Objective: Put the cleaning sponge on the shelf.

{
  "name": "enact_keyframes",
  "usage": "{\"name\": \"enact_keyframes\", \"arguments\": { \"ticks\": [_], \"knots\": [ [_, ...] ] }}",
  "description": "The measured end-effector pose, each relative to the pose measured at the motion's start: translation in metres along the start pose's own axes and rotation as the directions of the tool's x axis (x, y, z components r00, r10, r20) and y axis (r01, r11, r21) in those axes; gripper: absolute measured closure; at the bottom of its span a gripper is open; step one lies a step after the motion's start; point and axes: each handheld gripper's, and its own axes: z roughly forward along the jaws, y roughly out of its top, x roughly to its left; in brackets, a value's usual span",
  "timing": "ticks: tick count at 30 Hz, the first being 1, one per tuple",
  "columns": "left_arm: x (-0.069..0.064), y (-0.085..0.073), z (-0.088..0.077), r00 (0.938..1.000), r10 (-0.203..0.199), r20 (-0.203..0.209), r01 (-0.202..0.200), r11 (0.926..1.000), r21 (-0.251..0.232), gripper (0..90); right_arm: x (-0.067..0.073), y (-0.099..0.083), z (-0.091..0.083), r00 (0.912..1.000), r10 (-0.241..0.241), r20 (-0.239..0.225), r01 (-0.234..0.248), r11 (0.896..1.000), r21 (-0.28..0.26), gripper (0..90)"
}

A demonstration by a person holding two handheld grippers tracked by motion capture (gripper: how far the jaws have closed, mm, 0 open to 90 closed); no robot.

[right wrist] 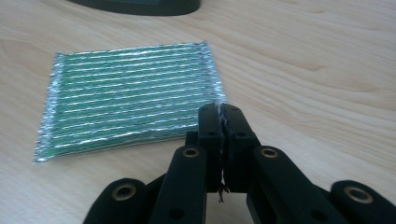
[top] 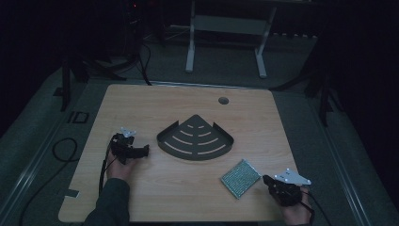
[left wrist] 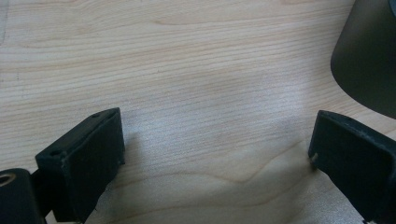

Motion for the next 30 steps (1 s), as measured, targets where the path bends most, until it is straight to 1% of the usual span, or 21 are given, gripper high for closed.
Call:
{"name": "enact_keyframes", "arguments": {
  "ticks": [4,10,15,20,23,27,30],
  "knots": [
    [0.0,0.0,0.0,1.0,0.0,0.0,0.0,1.0,0.0,3.8,0.005,0.001,0.002,0.9998,0.01,-0.018,-0.01,1.0,-0.003,87.7],
    [0.0,0.0,0.0,1.0,0.0,0.0,0.0,1.0,0.0,3.8,0.011,-0.001,0.007,0.9999,0.007,-0.007,-0.007,1.0,0.023,88.2],
    [0.0,0.0,0.0,1.0,0.0,0.0,0.0,1.0,0.0,3.8,0.012,0.003,0.015,0.9999,0.015,-0.007,-0.014,0.999,0.042,88.5],
    [0.0,0.0,0.0,1.0,0.0,0.0,0.0,1.0,0.0,3.8,0.012,0.001,0.022,0.9993,0.037,0.003,-0.037,0.997,0.072,87.9],
    [0.0,0.0,0.0,1.0,0.0,0.0,0.0,1.0,0.0,3.8,0.011,0.002,0.025,0.9992,0.04,0.0,-0.04,0.996,0.078,87.9],
    [0.0,0.0,0.0,1.0,0.0,0.0,0.0,1.0,0.0,3.8,0.011,0.005,0.03,0.9995,0.03,-0.007,-0.029,0.996,0.083,87.9],
    [0.0,0.0,0.0,1.0,0.0,0.0,0.0,1.0,0.0,3.8,0.014,0.01,0.034,0.9999,-0.002,-0.014,0.004,0.996,0.09,87.5]
  ]
}}
